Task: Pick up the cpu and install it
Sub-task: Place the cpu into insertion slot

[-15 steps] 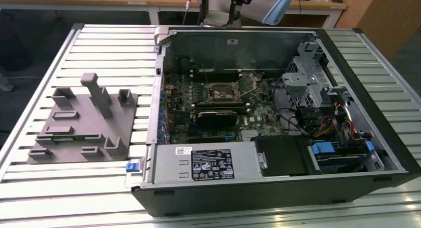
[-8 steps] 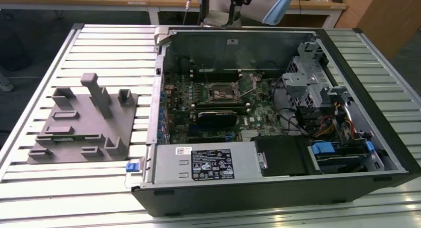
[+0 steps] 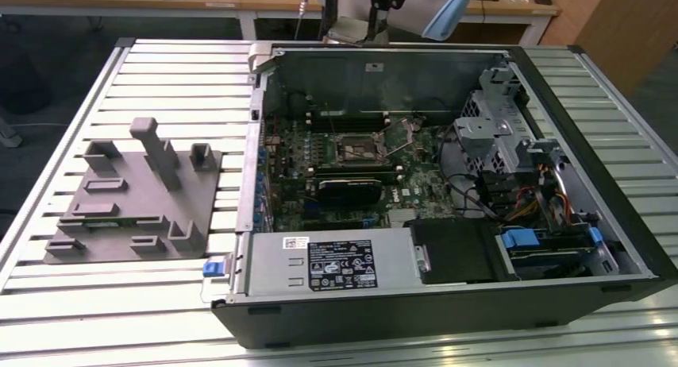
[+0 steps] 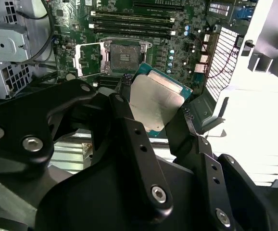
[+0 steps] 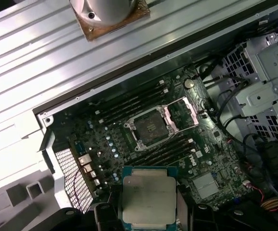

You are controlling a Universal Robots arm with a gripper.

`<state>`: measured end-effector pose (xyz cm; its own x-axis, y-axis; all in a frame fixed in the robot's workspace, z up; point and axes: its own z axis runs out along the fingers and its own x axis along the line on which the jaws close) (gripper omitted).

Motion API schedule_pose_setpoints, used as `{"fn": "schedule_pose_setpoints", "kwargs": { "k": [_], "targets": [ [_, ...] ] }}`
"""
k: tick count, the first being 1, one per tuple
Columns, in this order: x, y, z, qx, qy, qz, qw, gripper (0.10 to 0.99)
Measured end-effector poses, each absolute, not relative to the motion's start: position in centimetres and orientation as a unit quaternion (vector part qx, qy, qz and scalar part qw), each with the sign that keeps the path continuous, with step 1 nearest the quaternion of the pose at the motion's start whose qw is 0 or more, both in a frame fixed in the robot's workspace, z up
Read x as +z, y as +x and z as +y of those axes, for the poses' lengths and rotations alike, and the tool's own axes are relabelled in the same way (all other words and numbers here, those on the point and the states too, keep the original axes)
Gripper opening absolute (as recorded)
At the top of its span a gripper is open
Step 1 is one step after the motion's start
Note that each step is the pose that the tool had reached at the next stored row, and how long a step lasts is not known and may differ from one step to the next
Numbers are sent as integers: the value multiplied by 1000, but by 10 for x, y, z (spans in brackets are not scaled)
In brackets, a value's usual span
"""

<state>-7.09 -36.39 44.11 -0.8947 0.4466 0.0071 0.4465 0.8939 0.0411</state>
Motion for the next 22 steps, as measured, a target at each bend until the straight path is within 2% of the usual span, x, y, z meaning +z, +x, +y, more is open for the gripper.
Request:
{"fn": "schedule_pose_setpoints", "kwargs": {
  "k": [22],
  "targets": [
    [440,-71,-364,21,299,954,3,537]
  ]
}}
